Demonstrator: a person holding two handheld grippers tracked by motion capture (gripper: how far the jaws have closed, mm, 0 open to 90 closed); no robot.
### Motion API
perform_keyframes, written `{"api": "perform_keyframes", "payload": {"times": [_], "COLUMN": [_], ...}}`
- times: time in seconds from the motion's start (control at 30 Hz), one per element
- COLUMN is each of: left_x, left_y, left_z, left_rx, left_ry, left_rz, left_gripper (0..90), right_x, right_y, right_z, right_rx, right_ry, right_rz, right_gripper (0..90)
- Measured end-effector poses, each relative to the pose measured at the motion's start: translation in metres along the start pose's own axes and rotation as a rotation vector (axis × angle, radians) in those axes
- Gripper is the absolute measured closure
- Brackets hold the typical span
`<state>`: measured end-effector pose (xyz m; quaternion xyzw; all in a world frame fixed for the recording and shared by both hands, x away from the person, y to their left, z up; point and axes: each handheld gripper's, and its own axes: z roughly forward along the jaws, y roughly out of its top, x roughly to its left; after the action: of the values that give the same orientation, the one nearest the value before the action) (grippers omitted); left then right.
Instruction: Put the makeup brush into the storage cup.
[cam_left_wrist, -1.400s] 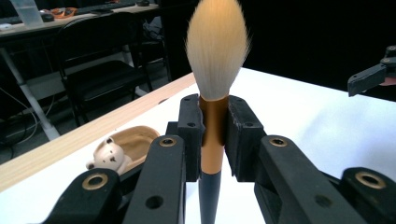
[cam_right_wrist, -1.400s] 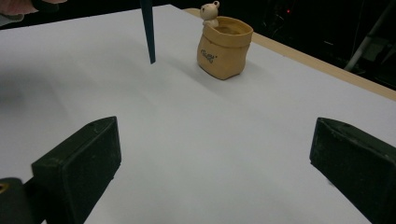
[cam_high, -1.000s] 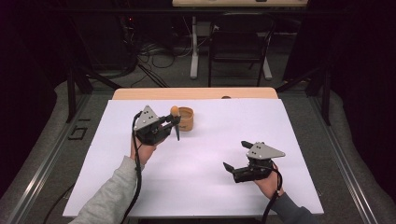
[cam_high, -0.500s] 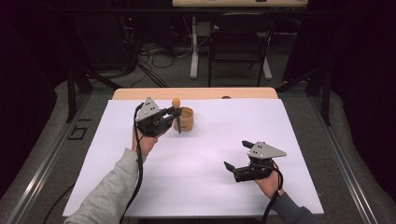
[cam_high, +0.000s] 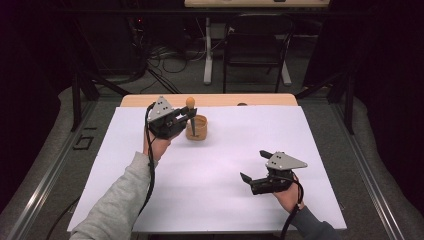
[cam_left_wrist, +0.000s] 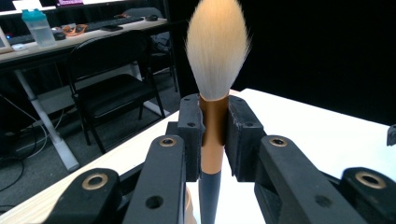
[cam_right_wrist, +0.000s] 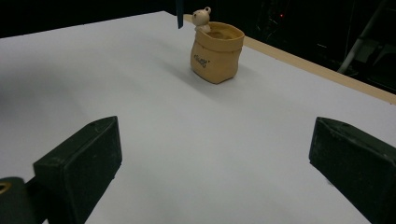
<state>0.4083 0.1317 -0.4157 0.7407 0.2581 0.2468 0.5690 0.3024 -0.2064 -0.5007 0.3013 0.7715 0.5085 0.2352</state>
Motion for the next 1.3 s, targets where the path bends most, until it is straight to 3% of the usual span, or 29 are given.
{"api": "perform_keyframes", "payload": {"times": [0.97, 1.3], "left_x": [0.012, 0.013], "left_y": [0.014, 0.012], "left_z": [0.016, 0.022], "left_rx": [-0.022, -0.027], "left_ry": [0.047, 0.056], "left_rz": [0.011, 0.007], "left_gripper": [78.1, 78.1], "right_x": [0.0, 0.0], "right_y": [0.0, 0.0], "right_z": [0.0, 0.002], "right_rx": [-0.006, 0.019], "right_ry": [0.006, 0.023], "right_rz": [0.006, 0.01], "right_gripper": [1.5, 0.0]}}
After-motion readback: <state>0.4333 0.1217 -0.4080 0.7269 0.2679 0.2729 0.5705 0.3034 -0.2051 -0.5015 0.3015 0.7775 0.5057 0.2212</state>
